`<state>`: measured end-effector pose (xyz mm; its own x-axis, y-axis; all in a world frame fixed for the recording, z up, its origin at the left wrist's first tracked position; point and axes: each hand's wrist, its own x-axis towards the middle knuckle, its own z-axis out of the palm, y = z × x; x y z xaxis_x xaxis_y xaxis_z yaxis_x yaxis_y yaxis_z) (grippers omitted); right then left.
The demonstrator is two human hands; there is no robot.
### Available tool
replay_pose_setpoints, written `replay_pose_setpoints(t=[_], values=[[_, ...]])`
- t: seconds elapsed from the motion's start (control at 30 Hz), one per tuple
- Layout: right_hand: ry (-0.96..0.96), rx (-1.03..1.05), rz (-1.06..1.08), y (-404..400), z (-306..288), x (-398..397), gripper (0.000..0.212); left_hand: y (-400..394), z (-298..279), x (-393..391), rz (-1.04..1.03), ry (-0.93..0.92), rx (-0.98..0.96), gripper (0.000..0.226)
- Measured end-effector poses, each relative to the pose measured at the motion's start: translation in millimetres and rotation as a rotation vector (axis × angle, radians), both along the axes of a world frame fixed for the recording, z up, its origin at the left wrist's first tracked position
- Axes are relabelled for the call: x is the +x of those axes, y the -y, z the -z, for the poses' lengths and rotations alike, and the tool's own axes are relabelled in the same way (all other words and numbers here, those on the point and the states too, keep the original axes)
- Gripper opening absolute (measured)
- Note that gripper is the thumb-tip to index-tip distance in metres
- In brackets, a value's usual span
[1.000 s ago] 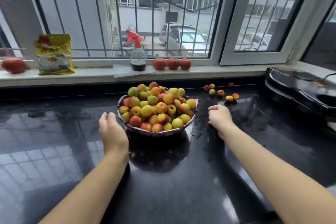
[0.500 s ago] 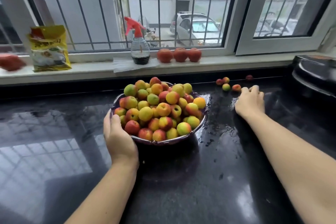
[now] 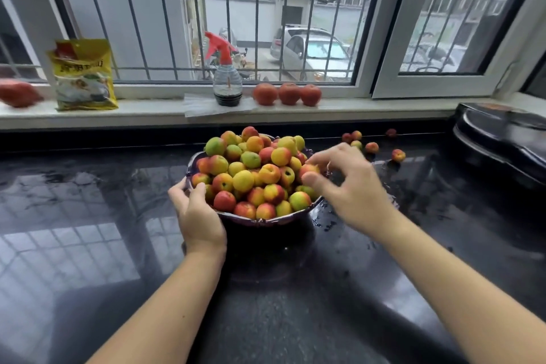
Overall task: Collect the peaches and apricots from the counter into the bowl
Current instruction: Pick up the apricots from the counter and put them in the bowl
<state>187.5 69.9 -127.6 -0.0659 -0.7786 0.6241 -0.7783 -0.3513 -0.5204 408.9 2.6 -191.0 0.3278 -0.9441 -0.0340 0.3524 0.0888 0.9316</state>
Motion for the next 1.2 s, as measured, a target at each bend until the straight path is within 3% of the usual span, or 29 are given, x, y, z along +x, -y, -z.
replay_pose_setpoints(t=[0.07, 0.17, 0.3, 0.37, 0.47, 0.67, 0.83, 0.93, 1.03, 1.1, 1.2], values=[[-0.038, 0.068, 0.037, -3, 6, 10, 0.028, -1, -2, 2, -0.018, -0.013, 0.007, 0.035], [0.077, 0.054, 0.062, -8, 13, 10, 0.039, 0, -4, 2, -0.017, -0.009, 0.022, 0.037], [0.143, -0.047, 0.22, -7, 19, -11, 0.02, 2, -4, 2, 0.018, 0.018, 0.015, 0.042], [0.169, 0.022, 0.335, 3, 20, -34, 0.015, 5, -3, 2, 0.033, 0.062, 0.002, 0.044], [0.18, 0.26, 0.513, 35, 28, -78, 0.026, 11, -1, -2, -0.009, 0.138, -0.005, 0.045], [-0.033, 0.532, 0.58, 106, 43, -137, 0.055, 28, -2, -32, 0.027, 0.342, -0.038, 0.052], [-0.232, 0.567, 0.625, 160, 64, -157, 0.057, 52, 4, -50, 0.018, 0.301, -0.084, 0.057], [-0.264, 0.513, 0.681, 172, 71, -162, 0.047, 53, 5, -53, 0.0, 0.287, -0.092, 0.047], [-0.174, 0.49, 0.717, 171, 67, -162, 0.042, 49, 3, -54, 0.022, 0.262, -0.076, 0.035], [0.014, 0.423, 0.653, 164, 49, -156, 0.038, 48, 1, -54, 0.026, 0.244, -0.069, 0.03], [0.402, 0.319, 0.252, 143, -15, -141, 0.03, 45, -1, -54, 0.005, 0.251, -0.073, 0.034]])
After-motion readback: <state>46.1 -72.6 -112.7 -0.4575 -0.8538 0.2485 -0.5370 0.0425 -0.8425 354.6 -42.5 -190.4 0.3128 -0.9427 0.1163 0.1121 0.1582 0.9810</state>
